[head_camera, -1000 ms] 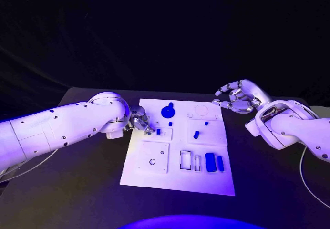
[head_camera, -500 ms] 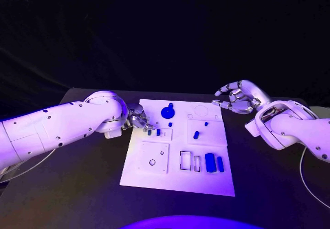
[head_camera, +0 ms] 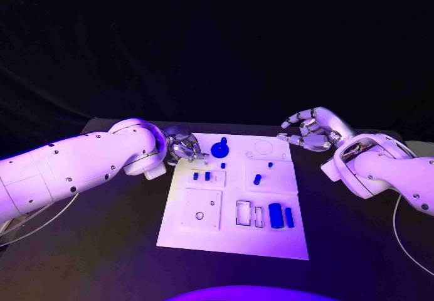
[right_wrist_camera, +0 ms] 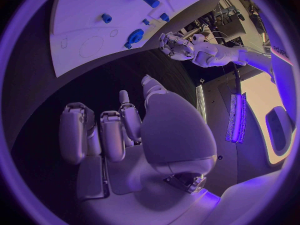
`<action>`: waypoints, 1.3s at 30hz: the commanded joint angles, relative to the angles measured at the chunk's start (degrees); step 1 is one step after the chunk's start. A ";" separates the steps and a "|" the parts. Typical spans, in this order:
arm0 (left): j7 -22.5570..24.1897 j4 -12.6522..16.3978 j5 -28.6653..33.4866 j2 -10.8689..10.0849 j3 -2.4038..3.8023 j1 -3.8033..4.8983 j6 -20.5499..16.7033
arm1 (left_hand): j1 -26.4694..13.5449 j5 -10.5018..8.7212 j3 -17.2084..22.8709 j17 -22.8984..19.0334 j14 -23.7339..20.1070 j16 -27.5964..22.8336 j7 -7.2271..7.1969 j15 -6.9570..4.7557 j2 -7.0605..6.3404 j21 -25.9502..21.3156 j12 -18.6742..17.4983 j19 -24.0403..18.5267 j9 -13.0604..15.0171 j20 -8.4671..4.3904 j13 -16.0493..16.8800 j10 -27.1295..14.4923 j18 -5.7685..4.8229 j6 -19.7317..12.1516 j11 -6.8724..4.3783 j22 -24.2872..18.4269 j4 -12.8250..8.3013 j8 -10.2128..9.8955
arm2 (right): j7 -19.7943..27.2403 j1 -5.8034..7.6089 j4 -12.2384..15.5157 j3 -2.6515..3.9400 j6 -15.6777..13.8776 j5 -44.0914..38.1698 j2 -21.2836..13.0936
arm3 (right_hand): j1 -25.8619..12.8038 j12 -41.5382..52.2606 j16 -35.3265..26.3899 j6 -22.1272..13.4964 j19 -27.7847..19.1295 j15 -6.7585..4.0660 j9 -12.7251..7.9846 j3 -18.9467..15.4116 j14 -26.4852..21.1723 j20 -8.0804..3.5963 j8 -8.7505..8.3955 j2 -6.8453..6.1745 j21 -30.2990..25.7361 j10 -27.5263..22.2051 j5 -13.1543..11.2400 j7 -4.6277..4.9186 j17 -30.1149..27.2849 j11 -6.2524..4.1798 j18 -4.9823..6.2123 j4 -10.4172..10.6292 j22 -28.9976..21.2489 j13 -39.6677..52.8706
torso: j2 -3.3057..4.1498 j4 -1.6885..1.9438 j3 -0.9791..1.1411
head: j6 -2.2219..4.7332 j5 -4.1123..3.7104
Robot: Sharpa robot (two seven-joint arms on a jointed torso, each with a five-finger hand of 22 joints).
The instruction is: Assemble the parts on the task board
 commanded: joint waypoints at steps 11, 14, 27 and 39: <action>22.99 -2.24 -23.45 4.53 -1.79 -1.84 -14.41 | 11.63 -0.57 5.31 -14.94 -10.05 -10.08 0.45 1.44 -3.80 -7.84 -14.92 -5.33 -9.69 1.47 -14.26 -6.51 1.95 1.32 1.56 -9.04 -4.85 -9.48 | 0.66 -0.06 0.12 0.00 0.41 -0.20 0.15 | -0.52 -0.46 -0.40 -0.37 -0.40 -0.44 0.06 -0.34 2.78 -0.16 0.20 0.03 -0.53 -0.46 0.38 -0.06 1.09 -0.01 0.62 0.08 6.52 1.37 | 0.09 -0.15 -0.08 | 0.82 -0.47; 22.57 -3.22 -27.89 5.63 -2.17 -2.01 -13.03 | 11.54 -0.55 4.63 -16.32 -9.48 -9.52 -0.16 1.12 -4.05 -5.82 -17.14 -3.72 -11.29 1.30 -16.82 -6.29 1.46 1.56 1.34 -6.39 -5.30 -11.50 | 0.67 -0.08 0.15 0.00 0.45 -0.20 0.20 | -0.48 -0.44 -0.40 -0.38 -0.38 -0.44 0.06 -0.30 2.78 -0.16 0.23 0.07 -0.51 -0.45 0.43 -0.06 1.10 -0.02 0.61 0.04 6.54 1.38 | 0.14 -0.14 -0.07 | 0.89 -0.54; 20.06 -6.93 -35.41 9.62 -2.78 -2.39 -5.86 | 11.73 -0.46 4.24 -13.92 -5.90 -4.69 -0.51 0.55 -3.71 0.92 -19.75 0.66 -12.98 0.99 -20.35 -4.91 -0.05 4.22 0.99 2.06 -6.02 -13.27 | 0.69 -0.11 0.29 0.00 0.47 -0.20 0.28 | -0.48 -0.44 -0.40 -0.38 -0.38 -0.44 0.06 -0.30 2.78 -0.16 0.23 0.07 -0.51 -0.45 0.43 -0.06 1.10 -0.02 0.61 0.04 6.54 1.38 | 0.29 -0.22 -0.07 | 0.94 -0.75; 18.90 -8.94 -36.34 11.49 -2.87 -2.50 -3.57 | 12.07 -0.46 4.88 -13.79 -5.22 -3.47 -0.67 0.55 -3.22 2.62 -20.40 1.51 -13.56 1.13 -21.56 -3.24 -0.40 5.87 0.86 4.13 -6.32 -13.89 | 0.67 -0.11 0.41 0.01 0.44 -0.20 0.31 | -0.43 -0.53 -0.42 -0.41 -0.41 -0.45 0.06 -0.25 2.78 -0.17 0.28 0.12 -0.60 -0.53 0.51 -0.06 1.10 -0.02 0.63 0.00 6.49 1.29 | 0.22 -0.05 -0.05 | 0.64 -1.03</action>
